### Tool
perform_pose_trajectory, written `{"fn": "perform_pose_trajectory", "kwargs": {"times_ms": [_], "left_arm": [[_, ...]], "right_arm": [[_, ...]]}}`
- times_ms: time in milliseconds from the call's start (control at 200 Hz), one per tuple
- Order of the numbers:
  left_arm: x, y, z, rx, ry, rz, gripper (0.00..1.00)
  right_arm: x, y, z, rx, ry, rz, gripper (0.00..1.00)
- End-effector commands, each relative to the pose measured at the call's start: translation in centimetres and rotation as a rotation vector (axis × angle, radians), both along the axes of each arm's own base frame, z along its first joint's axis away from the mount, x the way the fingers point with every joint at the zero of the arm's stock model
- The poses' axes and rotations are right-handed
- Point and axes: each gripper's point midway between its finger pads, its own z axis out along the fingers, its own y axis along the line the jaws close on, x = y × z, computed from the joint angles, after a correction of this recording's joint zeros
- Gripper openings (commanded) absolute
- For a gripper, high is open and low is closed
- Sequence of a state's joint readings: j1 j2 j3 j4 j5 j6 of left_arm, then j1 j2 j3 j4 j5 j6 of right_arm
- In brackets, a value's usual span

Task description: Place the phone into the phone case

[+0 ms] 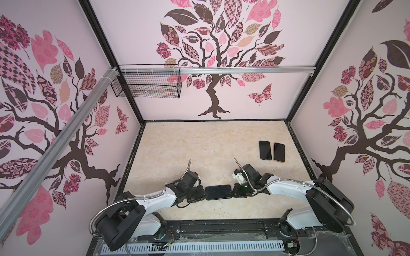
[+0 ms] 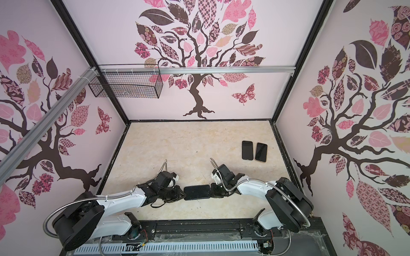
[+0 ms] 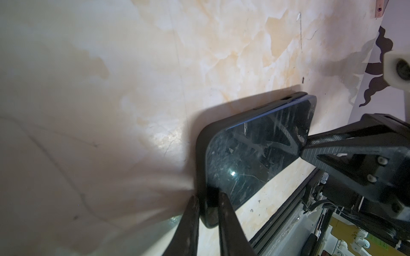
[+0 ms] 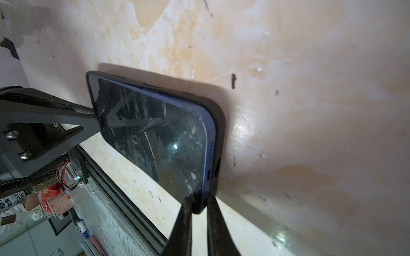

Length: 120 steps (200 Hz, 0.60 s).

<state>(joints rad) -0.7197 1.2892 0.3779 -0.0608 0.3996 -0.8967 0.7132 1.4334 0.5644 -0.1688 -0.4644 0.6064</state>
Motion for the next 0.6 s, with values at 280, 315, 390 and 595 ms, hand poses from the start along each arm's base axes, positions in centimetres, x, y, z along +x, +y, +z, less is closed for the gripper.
{"fn": "perform_pose_trajectory", "kwargs": {"times_ms": [280,315,390,595], "left_arm": [[-0.4,-1.2,-0.4,-0.024,0.019,-0.043,0.18],[-0.4,-1.2,-0.4,-0.025,0.019,-0.044,0.18],[-0.4,-1.3,-0.4,-0.028,0.021,-0.045,0.18],[-0.4,-1.3,-0.6,-0.029,0.025,-0.042,0.18]], "right_arm": [[-1.6,0.6,-3.7,-0.111,-0.007,0.080,0.13],[-1.7,0.7,-3.8,-0.112,-0.006,0.083,0.13],[-1.7,0.9,-4.0,-0.116,-0.003,0.088,0.13],[-1.8,1.2,-4.3,-0.123,0.001,0.101,0.12]]}}
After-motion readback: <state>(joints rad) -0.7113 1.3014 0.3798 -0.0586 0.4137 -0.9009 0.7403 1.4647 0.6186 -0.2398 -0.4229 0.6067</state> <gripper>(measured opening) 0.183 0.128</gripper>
